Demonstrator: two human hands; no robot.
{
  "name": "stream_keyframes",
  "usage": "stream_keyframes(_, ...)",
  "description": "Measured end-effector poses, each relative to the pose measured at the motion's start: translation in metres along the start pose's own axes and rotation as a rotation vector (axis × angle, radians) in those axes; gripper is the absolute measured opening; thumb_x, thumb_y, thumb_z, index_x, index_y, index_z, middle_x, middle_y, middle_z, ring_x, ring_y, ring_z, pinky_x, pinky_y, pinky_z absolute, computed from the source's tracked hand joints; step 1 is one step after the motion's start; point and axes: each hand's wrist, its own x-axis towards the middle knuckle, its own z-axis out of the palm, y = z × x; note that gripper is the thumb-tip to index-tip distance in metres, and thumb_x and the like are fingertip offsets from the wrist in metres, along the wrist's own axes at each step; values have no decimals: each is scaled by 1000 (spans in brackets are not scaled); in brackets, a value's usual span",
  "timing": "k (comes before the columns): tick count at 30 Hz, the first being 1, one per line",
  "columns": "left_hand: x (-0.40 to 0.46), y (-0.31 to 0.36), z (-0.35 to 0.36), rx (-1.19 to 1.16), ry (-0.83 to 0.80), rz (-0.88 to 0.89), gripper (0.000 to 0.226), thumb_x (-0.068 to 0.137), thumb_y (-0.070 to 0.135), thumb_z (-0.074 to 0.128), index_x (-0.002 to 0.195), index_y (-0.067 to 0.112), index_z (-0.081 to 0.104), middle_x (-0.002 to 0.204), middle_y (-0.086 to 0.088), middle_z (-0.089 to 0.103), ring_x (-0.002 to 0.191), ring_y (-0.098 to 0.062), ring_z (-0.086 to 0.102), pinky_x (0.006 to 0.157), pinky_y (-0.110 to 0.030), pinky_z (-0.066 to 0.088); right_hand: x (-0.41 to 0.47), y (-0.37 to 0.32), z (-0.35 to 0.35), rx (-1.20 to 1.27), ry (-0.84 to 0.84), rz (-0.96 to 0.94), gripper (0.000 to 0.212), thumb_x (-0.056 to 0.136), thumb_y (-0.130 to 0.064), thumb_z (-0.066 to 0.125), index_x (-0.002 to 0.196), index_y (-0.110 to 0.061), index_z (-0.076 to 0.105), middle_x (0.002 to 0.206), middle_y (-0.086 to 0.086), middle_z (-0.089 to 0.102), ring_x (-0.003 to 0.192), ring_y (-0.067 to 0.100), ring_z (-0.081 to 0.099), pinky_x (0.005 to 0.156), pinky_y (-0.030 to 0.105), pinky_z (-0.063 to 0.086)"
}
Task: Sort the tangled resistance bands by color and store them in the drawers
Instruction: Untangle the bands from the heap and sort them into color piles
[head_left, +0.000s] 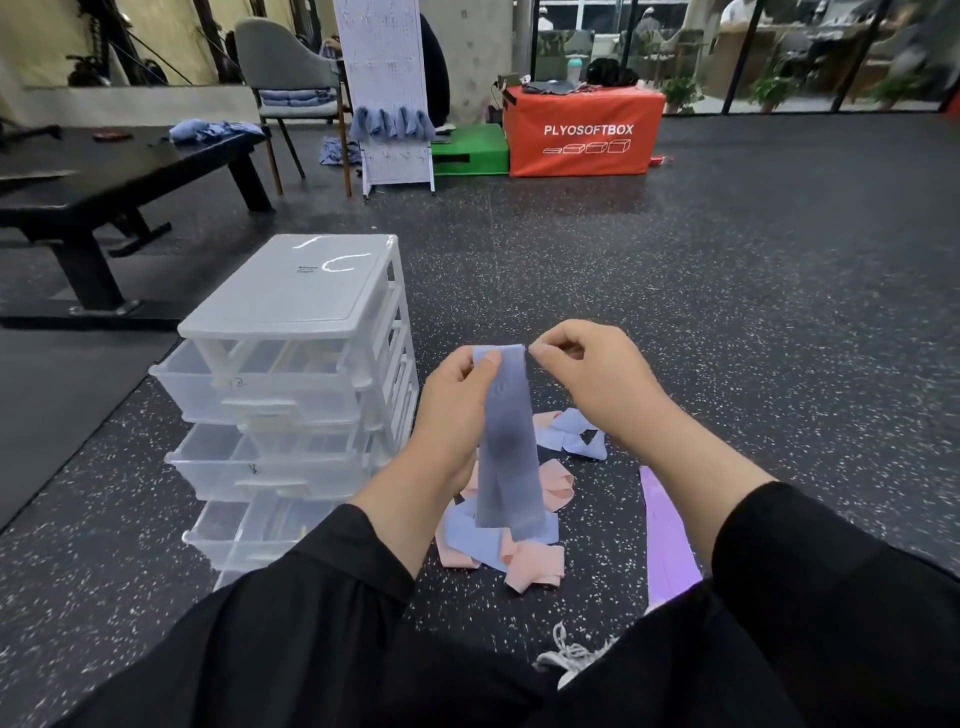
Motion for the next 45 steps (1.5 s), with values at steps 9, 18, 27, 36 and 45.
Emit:
stream_keyframes(9, 18, -62, -5, 143, 104, -150, 37, 80, 50, 52, 96, 22, 69, 108, -17, 72, 105, -34, 70, 100, -63, 50, 0, 99, 13, 29, -62, 320, 24, 100, -31, 55, 85, -17, 69, 82, 9, 72, 61, 18, 50, 56, 28, 37)
stream_keyframes(18, 45, -128, -11, 260, 215, -244, 23, 100, 26, 48, 98, 15, 68, 97, -9, 72, 85, -21, 63, 75, -32, 46, -18, 213, 79, -121, -351, 468, 21, 100, -27, 52, 96, -17, 70, 76, -1, 64, 63, 18, 50, 55, 28, 36)
stream_keyframes(27, 61, -179, -25, 456, 263, -194, 21, 105, 21, 50, 100, 10, 67, 79, 5, 55, 67, -5, 44, 58, -16, 37, -20, 278, 145, -220, -732, 543, 40, 101, -19, 46, 140, -15, 52, 134, 10, 60, 102, 21, 54, 84, 27, 42)
stream_keyframes(36, 68, -200, -33, 324, 350, -295, 19, 103, 20, 53, 99, 12, 70, 83, 5, 59, 67, 0, 47, 70, -24, 40, -12, 295, 176, -273, -842, 603, 28, 103, -20, 49, 88, -40, 37, 110, 0, 39, 100, 16, 35, 76, 22, 34)
stream_keyframes(45, 66, -199, -40, 202, 359, -312, 19, 102, 26, 56, 100, 17, 73, 85, 6, 64, 79, -8, 53, 79, -30, 43, 0, 262, 164, -22, -324, 561, 16, 93, -11, 59, 91, -22, 70, 99, 3, 70, 74, 21, 63, 68, 30, 49)
